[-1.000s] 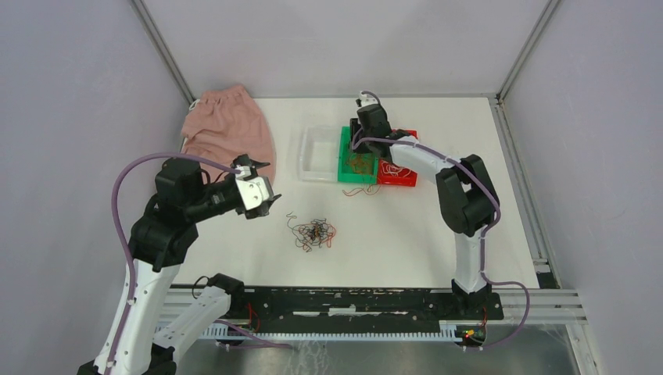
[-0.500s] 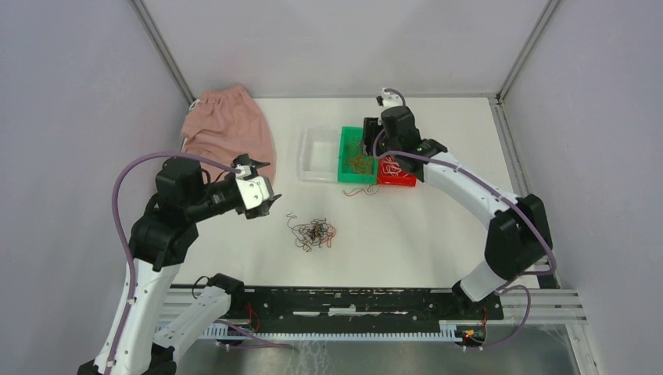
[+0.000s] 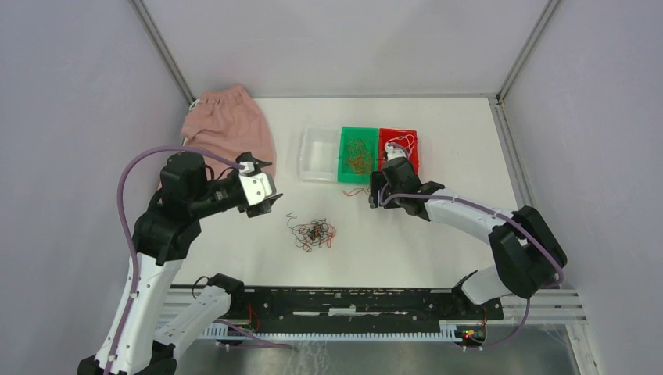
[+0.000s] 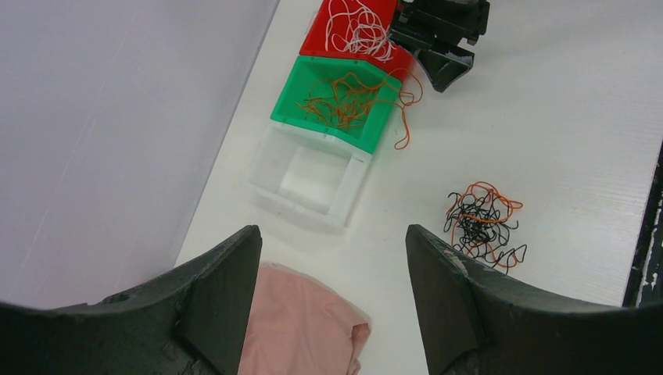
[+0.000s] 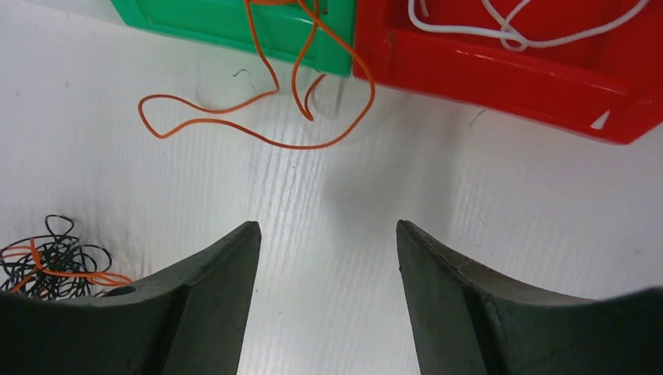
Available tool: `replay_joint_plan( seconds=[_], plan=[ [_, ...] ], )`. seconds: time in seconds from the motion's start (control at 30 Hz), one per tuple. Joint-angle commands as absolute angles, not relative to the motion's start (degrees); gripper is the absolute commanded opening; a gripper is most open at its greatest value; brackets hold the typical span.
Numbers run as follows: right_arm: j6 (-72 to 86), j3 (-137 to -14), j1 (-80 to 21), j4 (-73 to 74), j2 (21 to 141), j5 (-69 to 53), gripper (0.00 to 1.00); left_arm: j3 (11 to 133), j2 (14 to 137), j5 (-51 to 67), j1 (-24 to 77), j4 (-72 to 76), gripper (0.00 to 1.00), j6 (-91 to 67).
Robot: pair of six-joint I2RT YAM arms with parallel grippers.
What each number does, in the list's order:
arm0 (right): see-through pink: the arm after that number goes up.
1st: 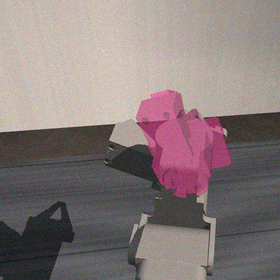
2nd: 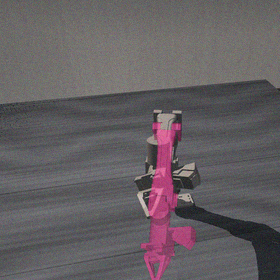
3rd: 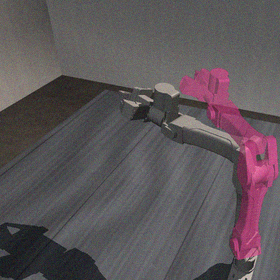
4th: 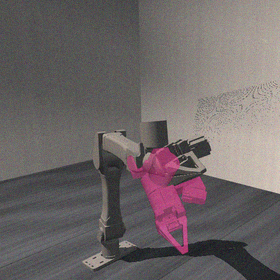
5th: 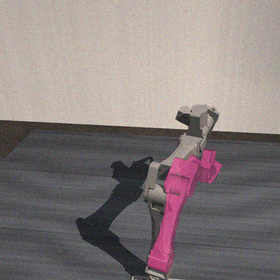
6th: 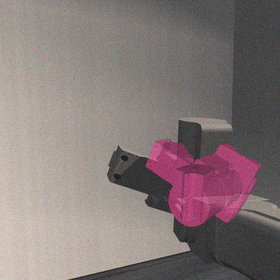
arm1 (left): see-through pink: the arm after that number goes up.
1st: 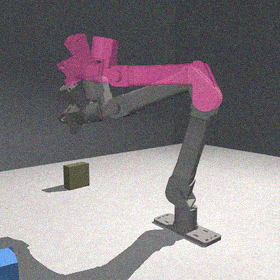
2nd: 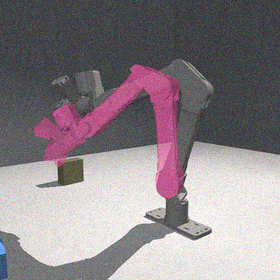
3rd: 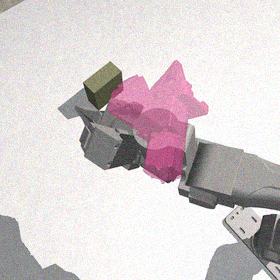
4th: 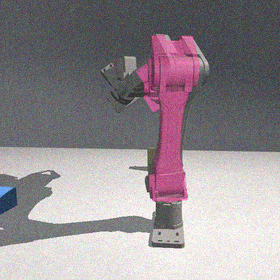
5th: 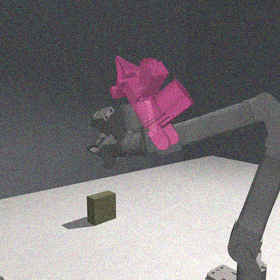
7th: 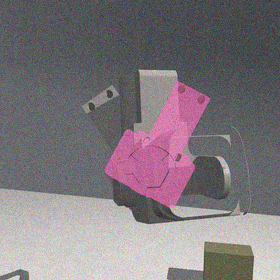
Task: Untangle the cables
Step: Place the cable in the bin.
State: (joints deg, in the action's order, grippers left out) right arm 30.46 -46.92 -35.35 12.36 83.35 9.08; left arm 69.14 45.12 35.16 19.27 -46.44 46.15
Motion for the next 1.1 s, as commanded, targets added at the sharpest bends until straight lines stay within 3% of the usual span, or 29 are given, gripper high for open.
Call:
replay_joint_plan(
  seconds=[0.0, 0.17, 0.37, 0.67, 0.87, 1.07],
  plan=[
    [30.9, -48.6, -35.4, 2.0, 86.8, 8.7, 0.71, 70.4, 44.7, 36.8, 19.5, -45.4, 0.76, 44.2],
    [32.9, -49.2, -34.9, -6.1, 92.7, 8.7, 0.7, 70.1, 44.2, 36.5, 19.5, -45.4, 0.76, 44.1],
    [40.4, -48.3, -33.3, -13.1, 97.8, 8.5, 0.62, 70.6, 44.3, 36.1, 19.5, -45.4, 0.76, 44.0],
    [41.1, -48.0, -33.0, -20.9, 97.6, 5.0, 0.37, 70.5, 44.4, 36.2, 19.4, -45.7, 0.76, 44.2],
    [38.6, -51.0, -33.1, -16.5, 94.8, 4.0, 0.12, 70.8, 44.7, 36.3, 19.5, -45.7, 0.76, 44.2],
    [36.0, -56.4, -33.0, -10.0, 93.9, 4.6, 0.03, 71.3, 44.9, 36.4, 19.5, -45.7, 0.76, 44.1]
  ],
)
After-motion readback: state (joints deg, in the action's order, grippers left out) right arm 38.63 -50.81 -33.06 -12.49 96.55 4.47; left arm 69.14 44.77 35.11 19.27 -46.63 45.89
